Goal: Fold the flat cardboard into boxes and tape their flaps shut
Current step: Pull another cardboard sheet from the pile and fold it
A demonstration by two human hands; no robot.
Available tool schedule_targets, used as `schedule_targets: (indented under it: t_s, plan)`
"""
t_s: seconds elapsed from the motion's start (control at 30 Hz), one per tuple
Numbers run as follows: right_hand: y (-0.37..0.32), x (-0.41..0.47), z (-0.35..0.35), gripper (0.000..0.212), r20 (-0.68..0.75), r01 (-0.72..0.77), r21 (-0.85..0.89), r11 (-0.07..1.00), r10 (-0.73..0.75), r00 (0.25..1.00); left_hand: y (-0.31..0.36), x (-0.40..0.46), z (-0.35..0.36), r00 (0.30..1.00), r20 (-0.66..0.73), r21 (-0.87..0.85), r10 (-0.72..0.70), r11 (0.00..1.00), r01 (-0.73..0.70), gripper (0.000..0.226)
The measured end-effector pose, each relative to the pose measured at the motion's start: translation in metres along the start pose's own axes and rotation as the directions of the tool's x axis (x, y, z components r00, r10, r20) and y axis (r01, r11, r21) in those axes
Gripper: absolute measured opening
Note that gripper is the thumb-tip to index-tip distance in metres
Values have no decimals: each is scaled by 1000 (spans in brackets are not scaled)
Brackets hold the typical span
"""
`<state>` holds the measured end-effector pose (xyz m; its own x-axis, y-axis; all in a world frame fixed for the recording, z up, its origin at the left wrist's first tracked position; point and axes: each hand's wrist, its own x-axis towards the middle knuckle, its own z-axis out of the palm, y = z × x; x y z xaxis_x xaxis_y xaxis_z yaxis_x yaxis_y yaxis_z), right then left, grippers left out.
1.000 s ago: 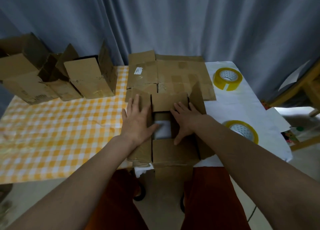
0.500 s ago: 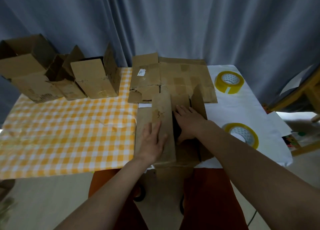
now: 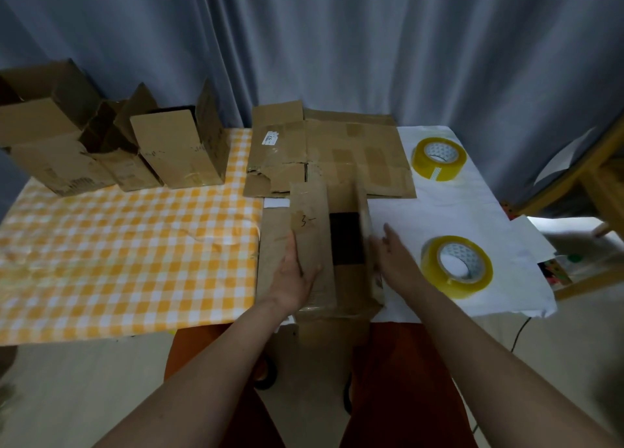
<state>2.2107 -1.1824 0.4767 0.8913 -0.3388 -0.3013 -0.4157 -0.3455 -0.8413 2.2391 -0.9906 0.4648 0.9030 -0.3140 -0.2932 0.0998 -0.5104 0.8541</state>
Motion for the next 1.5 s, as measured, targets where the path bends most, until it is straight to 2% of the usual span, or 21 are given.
schedule_targets:
  t_s: [0.07,0.23,0.3,0.37,0.43,0.5,0.63,0.73,0.8,0.9,0.97,1.03,1.1,1.23,1.33,1.43,1.5]
  plan:
    - [10,-5,14,55,87,20,34,999,-23,996,1,0,0,1000,6,-11,7,1000,-7,89]
    - [14,-2,26,59,88,42,9,999,-43,995,-1,-1,0,1000,17,18,14,1000,-14,85]
    - [15,-2,26,61,98,37,-9,999,-36,995,-2,-2,2,999,-10,107,50,993,-49,80]
    - [15,-2,27,62,88,44,-15,999,-42,995,-2,-4,6,992,-59,301,113,949,-90,71]
    - [16,-1,28,62,71,48,-12,999,-47,996,-3,-8,12,977,-43,562,208,813,-148,63]
    - [16,0,30,63,61,56,-12,998,-55,997,-6,-14,17,962,69,725,264,649,-230,61]
    - [18,1,32,63,49,49,-7,999,-48,998,-16,-21,21,931,263,855,255,386,-347,77]
    - [15,2,34,61,38,42,-5,999,-42,998,-18,-21,18,931,274,886,242,313,-342,79]
    - [13,4,33,61,52,54,2,999,-54,997,-16,-20,17,936,256,886,240,328,-326,77]
    - [10,5,29,60,84,70,31,997,-72,994,-10,-23,23,958,206,860,199,431,-274,85]
    - [9,3,26,54,86,98,89,991,-106,991,-3,-26,22,968,142,774,209,586,-240,86]
    - [10,-3,21,52,85,114,131,985,-126,988,4,-29,16,958,27,635,286,735,-238,69]
    - [12,-7,14,55,132,126,127,984,-143,981,11,-30,8,938,-67,620,339,751,-227,56]
    - [2,1,1,55,278,143,42,989,-149,949,18,-31,3,961,-132,584,242,802,-122,69]
    - [-17,22,-5,57,390,226,-131,965,-160,907,15,-38,6,970,-176,490,168,869,-61,75]
    - [-39,44,7,59,517,361,-263,895,-186,836,7,-39,7,984,-116,483,136,873,-63,83]
    - [-45,52,19,59,548,379,-274,884,-180,817,5,-30,-6,984,-56,595,170,797,-104,86]
